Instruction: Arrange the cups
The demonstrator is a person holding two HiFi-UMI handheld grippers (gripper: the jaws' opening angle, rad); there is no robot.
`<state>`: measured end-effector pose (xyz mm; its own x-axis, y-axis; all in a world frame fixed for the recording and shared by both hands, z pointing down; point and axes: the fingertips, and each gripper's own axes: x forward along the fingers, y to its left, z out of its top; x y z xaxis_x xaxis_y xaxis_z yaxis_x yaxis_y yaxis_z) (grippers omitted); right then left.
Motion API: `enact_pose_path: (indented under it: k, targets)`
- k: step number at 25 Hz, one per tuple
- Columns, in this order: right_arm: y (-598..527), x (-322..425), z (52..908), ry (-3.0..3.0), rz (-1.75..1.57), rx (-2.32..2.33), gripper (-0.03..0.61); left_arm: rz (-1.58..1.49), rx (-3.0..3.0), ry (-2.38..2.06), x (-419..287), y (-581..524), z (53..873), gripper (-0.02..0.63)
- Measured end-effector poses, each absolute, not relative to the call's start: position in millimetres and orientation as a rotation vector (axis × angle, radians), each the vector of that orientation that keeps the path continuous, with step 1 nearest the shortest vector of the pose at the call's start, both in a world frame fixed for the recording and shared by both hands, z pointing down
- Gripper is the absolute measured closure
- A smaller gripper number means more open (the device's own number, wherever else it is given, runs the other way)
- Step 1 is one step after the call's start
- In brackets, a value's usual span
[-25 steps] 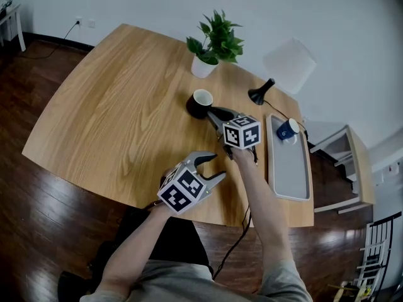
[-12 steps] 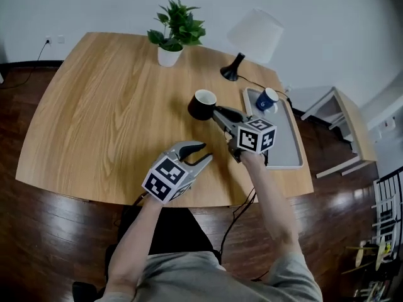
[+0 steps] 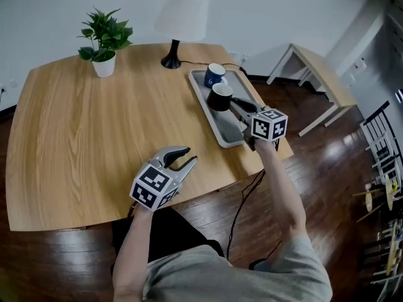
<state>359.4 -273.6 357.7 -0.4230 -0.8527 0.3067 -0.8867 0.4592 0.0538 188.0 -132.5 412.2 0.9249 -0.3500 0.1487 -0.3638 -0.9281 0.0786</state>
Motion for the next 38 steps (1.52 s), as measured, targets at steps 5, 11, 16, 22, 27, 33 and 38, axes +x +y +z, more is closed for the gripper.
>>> enact_pose_path:
  k: [5,11,16,22,27,33,38]
  targets:
    - [-273.3,417.7,385.5,-2.328,0.229,1.521,0.492,0.245,2.953,-0.646,185.7,-140.0,415.4,0.531]
    - [-275.8,434.1,402.5,-2.296,0.230,1.472,0.492,0.239,2.958,-0.644,188.9,-139.6,415.1,0.538]
    - [-274.0,441.7,412.9,-2.243,0.216,1.456,0.487,0.239,2.957,-0.649,188.6,-140.0,415.4,0.538]
    - [-266.1,471.1,405.9,-2.033,0.163,1.629,0.371,0.248,2.966,-0.619,190.6,-137.2,414.3,0.538]
    - [-233.3,402.8,368.4,-2.230,0.021,1.609,0.430,0.245,2.966,-0.665,166.1,-141.4,414.8,0.531]
    - [-173.9,176.1,383.4,-2.707,-0.087,0.955,0.436,0.209,2.926,-0.831,107.8,-156.4,414.7,0.525]
    - [-182.4,93.1,415.3,-2.775,-0.023,0.799,0.443,0.193,2.853,-0.976,49.7,-170.6,417.2,0.518]
